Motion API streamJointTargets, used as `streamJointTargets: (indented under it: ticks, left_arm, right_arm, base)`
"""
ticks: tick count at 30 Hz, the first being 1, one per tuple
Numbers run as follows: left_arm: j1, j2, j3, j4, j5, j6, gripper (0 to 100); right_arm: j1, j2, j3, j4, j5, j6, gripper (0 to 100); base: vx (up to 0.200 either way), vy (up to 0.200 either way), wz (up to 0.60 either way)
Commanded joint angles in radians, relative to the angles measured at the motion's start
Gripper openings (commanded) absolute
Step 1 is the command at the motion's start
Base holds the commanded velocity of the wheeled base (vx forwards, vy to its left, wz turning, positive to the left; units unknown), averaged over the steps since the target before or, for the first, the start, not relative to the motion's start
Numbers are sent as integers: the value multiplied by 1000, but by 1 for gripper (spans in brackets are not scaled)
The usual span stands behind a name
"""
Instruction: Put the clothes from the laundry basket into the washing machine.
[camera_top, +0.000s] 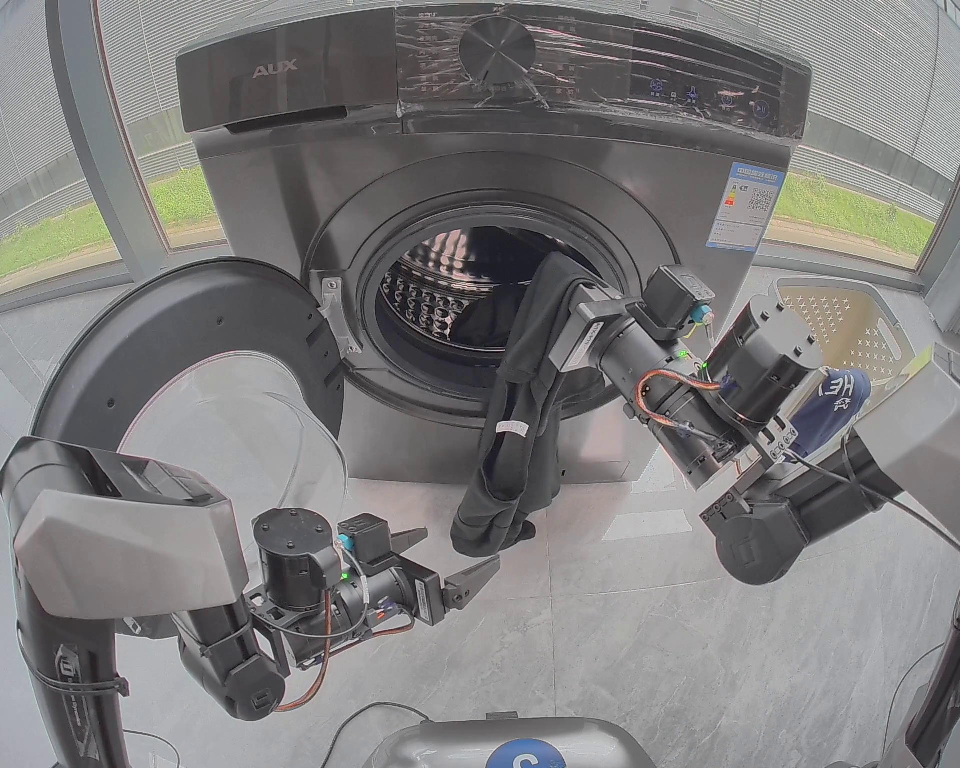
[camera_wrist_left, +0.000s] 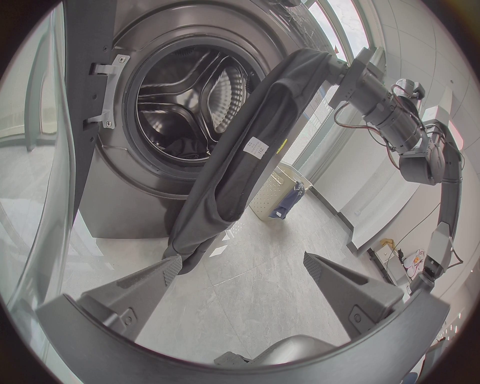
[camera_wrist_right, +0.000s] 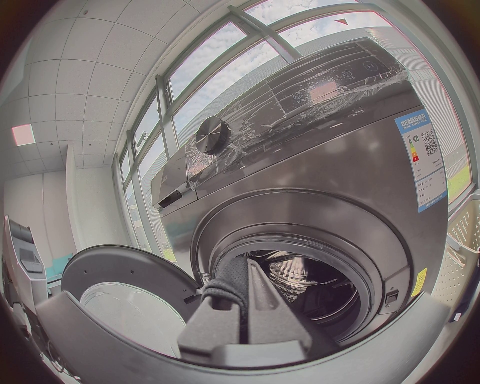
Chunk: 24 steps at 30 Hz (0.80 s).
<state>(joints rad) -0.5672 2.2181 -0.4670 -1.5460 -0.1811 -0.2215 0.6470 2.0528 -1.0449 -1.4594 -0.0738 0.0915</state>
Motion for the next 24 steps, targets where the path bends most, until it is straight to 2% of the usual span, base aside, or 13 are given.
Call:
streamJointTargets:
  ticks: [1, 9, 12, 15, 19, 24]
  left_arm:
    - [4, 52, -47, 0, 2, 1, 100]
    - [-28, 114, -125, 0, 3, 1, 100]
    - [-26, 150, -168, -2, 5, 11, 100]
    - [-20, 193, -229, -3, 28, 30, 100]
    - [-16, 238, -305, -3, 63, 34, 100]
    - [-16, 270, -363, -3, 63, 34, 100]
  right_arm:
    - [6, -13, 6, 1, 0, 1, 0]
    - [29, -28, 13, 1, -1, 1, 0]
    - [33, -28, 17, 1, 0, 1, 0]
    - [39, -28, 20, -3, -1, 2, 0]
    - [45, -33, 34, -6, -1, 2, 0]
    - [54, -34, 34, -4, -1, 2, 0]
  base:
    - [0, 0, 0]
    - [0, 0, 0]
    - [0, 0, 0]
    - [0, 0, 0]
    - [0, 0, 0]
    - [0, 0, 0]
